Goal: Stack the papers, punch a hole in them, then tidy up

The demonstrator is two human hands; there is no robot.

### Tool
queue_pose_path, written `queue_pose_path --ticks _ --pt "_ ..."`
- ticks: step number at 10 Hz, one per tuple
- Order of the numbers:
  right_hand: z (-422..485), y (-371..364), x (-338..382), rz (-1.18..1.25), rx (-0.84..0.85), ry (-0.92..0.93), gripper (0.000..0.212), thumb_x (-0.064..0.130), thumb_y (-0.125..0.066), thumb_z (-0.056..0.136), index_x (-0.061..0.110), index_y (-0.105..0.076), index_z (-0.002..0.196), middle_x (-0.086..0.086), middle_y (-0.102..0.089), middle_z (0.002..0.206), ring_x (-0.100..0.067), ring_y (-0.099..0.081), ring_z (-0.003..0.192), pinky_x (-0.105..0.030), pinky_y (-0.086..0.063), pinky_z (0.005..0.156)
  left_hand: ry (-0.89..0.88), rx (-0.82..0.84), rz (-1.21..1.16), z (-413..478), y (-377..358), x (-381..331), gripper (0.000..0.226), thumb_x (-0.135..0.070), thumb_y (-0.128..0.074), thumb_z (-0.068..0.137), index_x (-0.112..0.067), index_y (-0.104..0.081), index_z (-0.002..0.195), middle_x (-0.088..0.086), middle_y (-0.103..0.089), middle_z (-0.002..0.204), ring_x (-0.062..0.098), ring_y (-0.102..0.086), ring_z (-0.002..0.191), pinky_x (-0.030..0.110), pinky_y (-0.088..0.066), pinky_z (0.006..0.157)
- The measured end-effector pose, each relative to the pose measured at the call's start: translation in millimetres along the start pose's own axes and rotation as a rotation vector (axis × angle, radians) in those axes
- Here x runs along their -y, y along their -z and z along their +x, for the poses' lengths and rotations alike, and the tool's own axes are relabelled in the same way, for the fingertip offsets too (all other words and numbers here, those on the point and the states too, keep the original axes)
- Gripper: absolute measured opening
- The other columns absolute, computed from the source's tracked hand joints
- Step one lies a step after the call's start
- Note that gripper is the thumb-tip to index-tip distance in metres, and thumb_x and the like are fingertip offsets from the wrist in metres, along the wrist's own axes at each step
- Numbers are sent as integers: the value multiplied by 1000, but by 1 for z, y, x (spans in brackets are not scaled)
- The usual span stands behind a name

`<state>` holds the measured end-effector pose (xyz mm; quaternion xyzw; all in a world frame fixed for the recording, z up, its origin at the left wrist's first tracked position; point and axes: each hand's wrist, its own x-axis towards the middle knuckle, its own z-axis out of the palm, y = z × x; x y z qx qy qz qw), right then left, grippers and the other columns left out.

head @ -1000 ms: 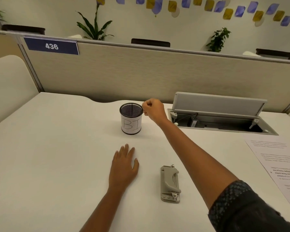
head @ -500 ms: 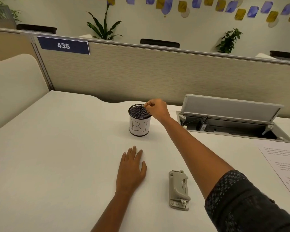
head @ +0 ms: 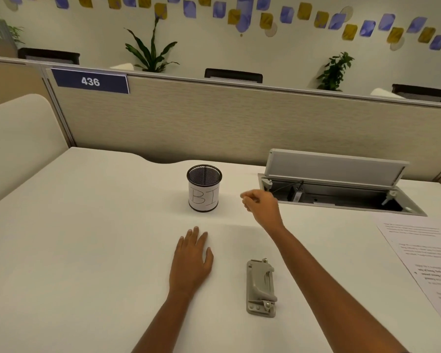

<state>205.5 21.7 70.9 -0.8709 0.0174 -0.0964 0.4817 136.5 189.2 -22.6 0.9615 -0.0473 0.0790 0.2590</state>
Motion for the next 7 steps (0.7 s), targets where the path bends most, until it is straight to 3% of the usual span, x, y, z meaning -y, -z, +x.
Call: queue_pose_path --ticks 1,2,3,4,7 --pt "-33 27 -34 -52 -19 -65 21 4 -51 89 -2 -66 103 -18 -69 103 -19 -61 86 -23 -48 78 8 -15 -5 -3 4 -2 43 -18 -46 90 -10 -47 132 12 -38 147 25 -33 137 36 -21 116" --pt "-69 54 -68 -104 -49 -113 19 3 -52 89 -1 -66 101 -17 -69 105 -24 -63 95 -24 -46 84 2 -78 34 -8 10 -9 40 -18 -39 86 -4 -60 117 19 -56 131 31 -54 120 39 -44 101" --pt "-102 79 -97 -161 -77 -169 19 1 -51 87 4 -68 96 -11 -69 101 -22 -61 94 -23 -43 83 26 -79 35 -16 14 -16 52 -23 -29 81 -2 -60 118 19 -56 131 31 -55 119 39 -45 100" --pt "-131 101 -117 -240 -96 -170 19 0 -51 86 7 -68 92 -6 -66 96 -22 -59 96 -20 -39 81 78 -12 45 -29 12 -18 59 -24 -22 80 -5 -48 130 15 -43 143 28 -40 132 39 -29 113" --pt "-180 155 -148 -486 -86 -114 24 5 -48 88 12 -67 101 -2 -62 105 -18 -54 102 -17 -39 79 184 -32 -47 -55 9 -68 41 -15 -34 96 -8 -37 136 18 -33 148 28 -24 141 39 -18 115"
